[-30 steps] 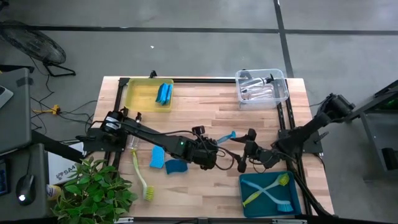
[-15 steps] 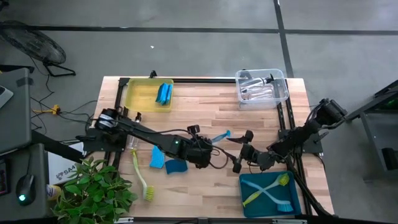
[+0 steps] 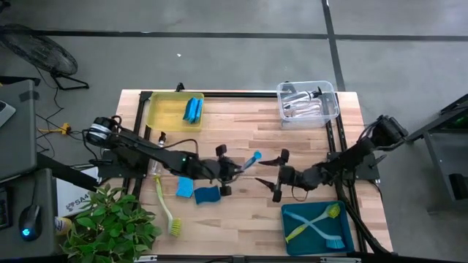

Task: Pick & Place Kitchen Sink Supplies
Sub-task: Put the blue dish brush into the blue bin

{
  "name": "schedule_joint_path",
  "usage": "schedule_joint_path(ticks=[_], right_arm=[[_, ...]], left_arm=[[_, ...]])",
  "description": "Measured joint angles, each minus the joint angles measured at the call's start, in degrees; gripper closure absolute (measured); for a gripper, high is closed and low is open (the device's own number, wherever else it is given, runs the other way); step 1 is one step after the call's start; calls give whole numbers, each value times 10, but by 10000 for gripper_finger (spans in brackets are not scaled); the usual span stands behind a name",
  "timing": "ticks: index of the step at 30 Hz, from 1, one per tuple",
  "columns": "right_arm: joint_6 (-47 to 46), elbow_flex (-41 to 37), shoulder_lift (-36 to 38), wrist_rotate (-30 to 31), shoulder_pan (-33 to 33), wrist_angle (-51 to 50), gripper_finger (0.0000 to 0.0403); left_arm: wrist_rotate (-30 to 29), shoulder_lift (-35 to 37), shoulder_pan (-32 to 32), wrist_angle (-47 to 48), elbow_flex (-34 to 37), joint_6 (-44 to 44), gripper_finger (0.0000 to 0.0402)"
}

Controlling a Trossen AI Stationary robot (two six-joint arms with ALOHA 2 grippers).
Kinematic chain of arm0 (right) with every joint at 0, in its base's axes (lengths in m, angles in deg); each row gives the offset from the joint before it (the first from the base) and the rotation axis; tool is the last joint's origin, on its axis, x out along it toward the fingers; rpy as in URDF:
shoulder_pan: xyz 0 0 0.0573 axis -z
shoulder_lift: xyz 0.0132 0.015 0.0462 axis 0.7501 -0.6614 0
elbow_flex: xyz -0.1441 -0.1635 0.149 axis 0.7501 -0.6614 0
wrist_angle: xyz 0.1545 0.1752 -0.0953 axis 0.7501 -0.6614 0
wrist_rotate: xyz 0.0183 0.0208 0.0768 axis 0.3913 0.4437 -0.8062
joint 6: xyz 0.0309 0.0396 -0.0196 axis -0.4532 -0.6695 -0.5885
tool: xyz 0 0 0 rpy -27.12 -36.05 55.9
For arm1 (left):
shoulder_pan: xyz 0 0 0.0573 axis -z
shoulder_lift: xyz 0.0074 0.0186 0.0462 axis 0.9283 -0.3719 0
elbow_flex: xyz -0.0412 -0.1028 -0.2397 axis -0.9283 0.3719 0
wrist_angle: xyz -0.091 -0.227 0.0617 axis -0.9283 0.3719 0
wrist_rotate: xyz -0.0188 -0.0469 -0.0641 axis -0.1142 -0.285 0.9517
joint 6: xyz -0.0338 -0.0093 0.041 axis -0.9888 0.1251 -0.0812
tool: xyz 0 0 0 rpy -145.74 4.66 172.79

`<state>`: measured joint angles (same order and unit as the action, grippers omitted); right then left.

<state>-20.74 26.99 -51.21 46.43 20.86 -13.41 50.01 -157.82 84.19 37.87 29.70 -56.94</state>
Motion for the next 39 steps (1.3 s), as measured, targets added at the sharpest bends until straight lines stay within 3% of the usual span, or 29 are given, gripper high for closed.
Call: schedule_joint_path(ticks=[6,13,22,39], right_arm=[[-14,0,0,-99,49,33,128],[-12,-1,0,-202,77,116,128],[-35,0,0,-265,96,155,128],[-46,0,0,-300,113,161,128]], left_arm=[[110,2,-18,-170,67,26,364],[154,3,-27,-223,83,37,364],[193,-23,-33,-281,82,41,364],[237,-40,-52,-326,82,37,364]])
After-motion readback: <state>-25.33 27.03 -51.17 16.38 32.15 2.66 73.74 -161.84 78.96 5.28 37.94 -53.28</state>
